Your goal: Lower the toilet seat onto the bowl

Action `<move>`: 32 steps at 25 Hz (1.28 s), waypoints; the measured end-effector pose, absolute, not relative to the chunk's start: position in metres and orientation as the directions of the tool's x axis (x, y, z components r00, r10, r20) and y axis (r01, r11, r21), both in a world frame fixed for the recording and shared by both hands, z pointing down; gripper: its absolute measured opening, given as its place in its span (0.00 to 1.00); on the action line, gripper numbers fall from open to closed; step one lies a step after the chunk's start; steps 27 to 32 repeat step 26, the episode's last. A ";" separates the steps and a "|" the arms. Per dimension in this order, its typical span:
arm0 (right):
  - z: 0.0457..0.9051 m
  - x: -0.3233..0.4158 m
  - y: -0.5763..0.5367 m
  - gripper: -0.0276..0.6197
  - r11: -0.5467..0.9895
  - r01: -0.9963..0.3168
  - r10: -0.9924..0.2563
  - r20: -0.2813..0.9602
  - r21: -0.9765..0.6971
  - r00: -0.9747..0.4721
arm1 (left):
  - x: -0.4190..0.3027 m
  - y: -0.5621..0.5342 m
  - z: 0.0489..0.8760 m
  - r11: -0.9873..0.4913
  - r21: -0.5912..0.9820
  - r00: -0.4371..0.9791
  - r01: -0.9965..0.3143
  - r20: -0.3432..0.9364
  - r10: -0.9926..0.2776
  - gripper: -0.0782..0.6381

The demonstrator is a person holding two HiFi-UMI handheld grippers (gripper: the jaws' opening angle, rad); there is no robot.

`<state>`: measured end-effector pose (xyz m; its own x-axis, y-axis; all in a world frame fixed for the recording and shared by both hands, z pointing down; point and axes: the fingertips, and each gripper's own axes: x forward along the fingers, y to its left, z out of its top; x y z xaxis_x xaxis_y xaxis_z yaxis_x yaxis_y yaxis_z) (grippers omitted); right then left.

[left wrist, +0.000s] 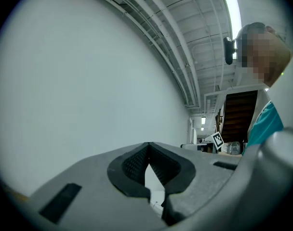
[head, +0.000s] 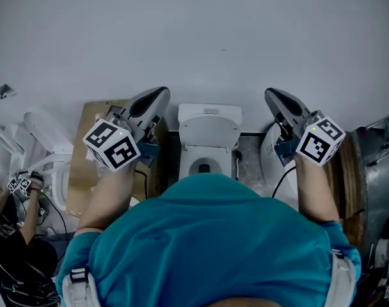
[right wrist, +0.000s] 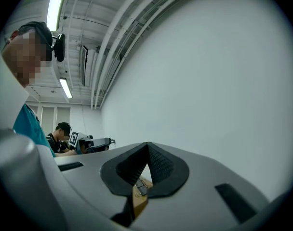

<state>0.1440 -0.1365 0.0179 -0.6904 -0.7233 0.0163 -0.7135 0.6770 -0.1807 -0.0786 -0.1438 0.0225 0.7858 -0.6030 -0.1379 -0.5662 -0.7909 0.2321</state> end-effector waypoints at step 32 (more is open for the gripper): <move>0.031 0.122 -0.134 0.04 0.682 -0.719 -0.716 0.076 -0.132 -0.694 | -0.094 -0.137 0.022 -0.771 0.264 0.775 -0.580 -0.113 -0.622 0.11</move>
